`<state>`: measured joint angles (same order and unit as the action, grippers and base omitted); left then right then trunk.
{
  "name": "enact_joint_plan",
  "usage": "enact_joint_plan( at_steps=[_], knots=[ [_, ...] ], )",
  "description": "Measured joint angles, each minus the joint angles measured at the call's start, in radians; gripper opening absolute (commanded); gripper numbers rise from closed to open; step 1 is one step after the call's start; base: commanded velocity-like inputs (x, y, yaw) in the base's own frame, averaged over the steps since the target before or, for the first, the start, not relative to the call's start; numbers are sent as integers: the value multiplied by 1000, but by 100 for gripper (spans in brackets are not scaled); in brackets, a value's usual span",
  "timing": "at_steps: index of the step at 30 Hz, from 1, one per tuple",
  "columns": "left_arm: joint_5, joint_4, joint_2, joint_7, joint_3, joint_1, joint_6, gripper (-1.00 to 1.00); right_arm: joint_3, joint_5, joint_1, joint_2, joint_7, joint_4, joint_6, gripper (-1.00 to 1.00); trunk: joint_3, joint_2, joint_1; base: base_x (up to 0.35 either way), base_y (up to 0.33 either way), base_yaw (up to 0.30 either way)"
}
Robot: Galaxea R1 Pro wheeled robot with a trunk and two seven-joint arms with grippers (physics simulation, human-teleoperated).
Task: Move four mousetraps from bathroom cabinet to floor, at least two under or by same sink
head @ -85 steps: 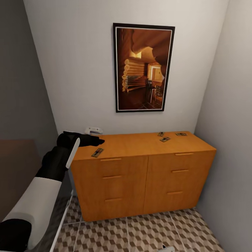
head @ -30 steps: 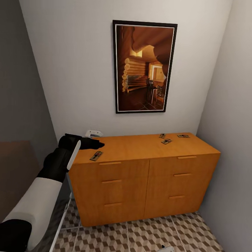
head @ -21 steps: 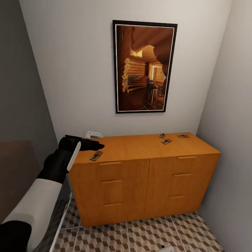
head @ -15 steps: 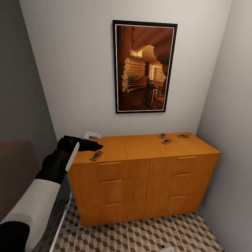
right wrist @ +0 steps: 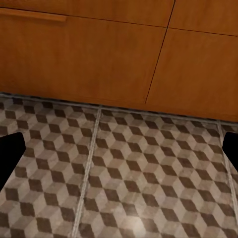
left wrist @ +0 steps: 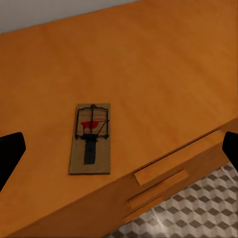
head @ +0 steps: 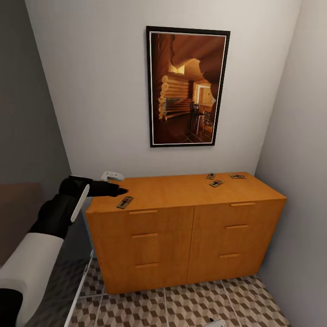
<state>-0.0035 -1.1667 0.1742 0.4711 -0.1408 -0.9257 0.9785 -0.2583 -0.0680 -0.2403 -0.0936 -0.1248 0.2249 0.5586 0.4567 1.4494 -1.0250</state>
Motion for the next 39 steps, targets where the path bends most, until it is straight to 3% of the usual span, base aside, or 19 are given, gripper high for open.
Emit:
enact_joint_plan(
  at_steps=[9,24,39],
  knots=[
    [0,-2,26,27,0,0,-1,100,0,0,0,-1,0,0,0,100,0,0,0,0,0,0],
    [2,8,23,31,-5,0,-56,100,0,0,0,-1,0,0,-1,100,0,0,0,0,0,0],
    [4,22,22,32,-5,0,-63,100,0,0,0,-10,16,0,-3,100,9,0,0,0,0,0]
  ],
)
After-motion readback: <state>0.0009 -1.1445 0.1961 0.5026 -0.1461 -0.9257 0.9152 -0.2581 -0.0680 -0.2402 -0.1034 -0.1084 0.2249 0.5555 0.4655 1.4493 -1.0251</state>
